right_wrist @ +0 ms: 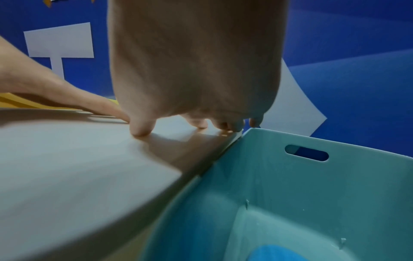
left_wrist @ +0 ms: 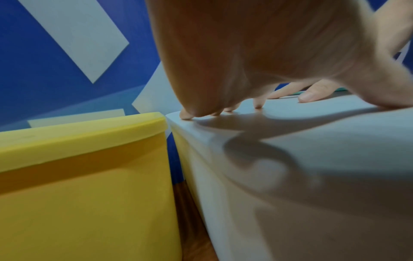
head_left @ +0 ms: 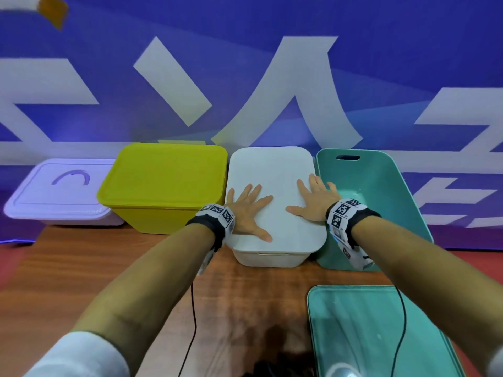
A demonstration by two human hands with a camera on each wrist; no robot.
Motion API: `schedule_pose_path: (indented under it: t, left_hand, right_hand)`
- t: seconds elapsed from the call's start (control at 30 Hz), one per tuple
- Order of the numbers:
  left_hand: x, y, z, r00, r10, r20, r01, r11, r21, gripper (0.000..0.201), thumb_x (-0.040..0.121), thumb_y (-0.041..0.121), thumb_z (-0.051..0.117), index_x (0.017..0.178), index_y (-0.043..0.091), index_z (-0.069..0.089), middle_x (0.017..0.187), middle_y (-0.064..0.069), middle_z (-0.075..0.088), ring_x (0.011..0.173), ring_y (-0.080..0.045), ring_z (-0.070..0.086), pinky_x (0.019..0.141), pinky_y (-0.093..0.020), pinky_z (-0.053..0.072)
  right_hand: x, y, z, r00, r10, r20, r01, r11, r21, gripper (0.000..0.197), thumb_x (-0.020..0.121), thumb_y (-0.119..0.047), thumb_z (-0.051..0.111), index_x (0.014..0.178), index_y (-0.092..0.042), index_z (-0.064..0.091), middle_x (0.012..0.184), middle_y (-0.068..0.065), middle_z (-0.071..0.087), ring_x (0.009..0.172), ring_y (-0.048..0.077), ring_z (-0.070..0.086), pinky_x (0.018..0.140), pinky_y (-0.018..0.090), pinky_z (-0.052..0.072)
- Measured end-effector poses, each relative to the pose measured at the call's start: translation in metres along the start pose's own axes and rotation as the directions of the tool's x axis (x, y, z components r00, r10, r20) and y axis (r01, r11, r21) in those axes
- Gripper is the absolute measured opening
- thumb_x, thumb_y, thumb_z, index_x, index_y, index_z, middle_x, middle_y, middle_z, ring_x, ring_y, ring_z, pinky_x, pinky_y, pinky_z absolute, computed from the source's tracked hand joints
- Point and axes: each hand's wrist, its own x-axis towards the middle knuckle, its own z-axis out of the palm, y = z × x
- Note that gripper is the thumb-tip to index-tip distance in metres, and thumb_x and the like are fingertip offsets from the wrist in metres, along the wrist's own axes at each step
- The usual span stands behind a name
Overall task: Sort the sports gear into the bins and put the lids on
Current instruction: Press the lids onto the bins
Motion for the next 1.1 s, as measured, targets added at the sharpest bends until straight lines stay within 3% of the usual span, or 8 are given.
schedule_pose_path:
  t: [0.47, 0.8, 0.9, 0.97, 1.03, 1.1]
  left_hand:
    - [-0.004, -0.007, -0.011, 1.0, -0.001, 0.009, 0.001, 1.0, 0.014, 0.118, 0.065, 0.082, 0.062, 0.153, 0.041, -0.003, 0.162, 0.002, -0.02, 0.148, -0.022, -0.021, 0.114, -0.063, -0.01]
    - [-0.022, -0.001, -0.003, 0.991, -0.111, -0.078, 0.114, 0.993, 0.03, 0.107, 0.067, 0.088, 0.051, 0.153, 0.043, 0.006, 0.164, -0.001, -0.01, 0.15, -0.022, -0.01, 0.116, -0.061, -0.001]
    - [-0.03, 0.004, -0.002, 0.98, -0.145, -0.134, 0.148, 0.989, 0.014, 0.094, 0.074, 0.082, 0.05, 0.151, 0.043, 0.014, 0.164, 0.0, 0.001, 0.15, -0.022, 0.001, 0.114, -0.058, 0.007]
    - [-0.036, 0.008, -0.003, 0.969, -0.163, -0.184, 0.166, 0.986, 0.0, 0.084, 0.079, 0.077, 0.05, 0.15, 0.042, 0.021, 0.161, -0.001, 0.012, 0.147, -0.024, 0.011, 0.112, -0.055, 0.015]
    - [-0.042, 0.012, -0.002, 0.955, -0.182, -0.233, 0.183, 0.983, -0.016, 0.076, 0.083, 0.072, 0.049, 0.148, 0.039, 0.026, 0.158, -0.002, 0.02, 0.143, -0.025, 0.018, 0.109, -0.052, 0.02]
    - [-0.048, 0.015, -0.001, 0.937, -0.213, -0.277, 0.211, 0.977, -0.04, 0.072, 0.086, 0.068, 0.047, 0.148, 0.037, 0.028, 0.158, -0.003, 0.021, 0.143, -0.026, 0.019, 0.11, -0.053, 0.021]
  right_hand:
    - [0.005, -0.008, 0.003, 1.0, 0.004, 0.029, -0.006, 0.998, 0.061, 0.096, 0.087, -0.079, 0.026, 0.155, -0.023, -0.01, 0.161, 0.014, -0.02, 0.149, 0.028, -0.014, 0.119, 0.049, -0.002]
    - [0.005, -0.006, 0.005, 1.0, -0.012, -0.007, 0.012, 0.995, 0.099, 0.096, 0.086, -0.08, 0.028, 0.155, -0.025, -0.01, 0.161, 0.012, -0.018, 0.15, 0.029, -0.013, 0.119, 0.051, 0.0]
    - [0.003, -0.008, -0.001, 0.999, -0.005, -0.043, 0.008, 0.998, 0.062, 0.095, 0.086, -0.079, 0.029, 0.156, -0.023, -0.002, 0.163, 0.014, -0.008, 0.15, 0.032, -0.004, 0.118, 0.052, 0.004]
    - [-0.003, -0.01, -0.005, 0.995, -0.01, -0.099, 0.015, 0.999, 0.052, 0.09, 0.087, -0.076, 0.033, 0.155, -0.023, 0.009, 0.161, 0.015, 0.008, 0.147, 0.033, 0.011, 0.116, 0.052, 0.01]
    - [-0.012, -0.014, -0.007, 0.984, -0.031, -0.175, 0.038, 0.999, 0.037, 0.079, 0.088, -0.071, 0.038, 0.149, -0.025, 0.023, 0.151, 0.013, 0.027, 0.137, 0.033, 0.028, 0.112, 0.051, 0.019]
    - [-0.023, -0.019, -0.007, 0.974, -0.043, -0.223, 0.047, 0.999, 0.011, 0.07, 0.087, -0.067, 0.043, 0.143, -0.027, 0.033, 0.142, 0.011, 0.037, 0.128, 0.032, 0.037, 0.107, 0.049, 0.025]
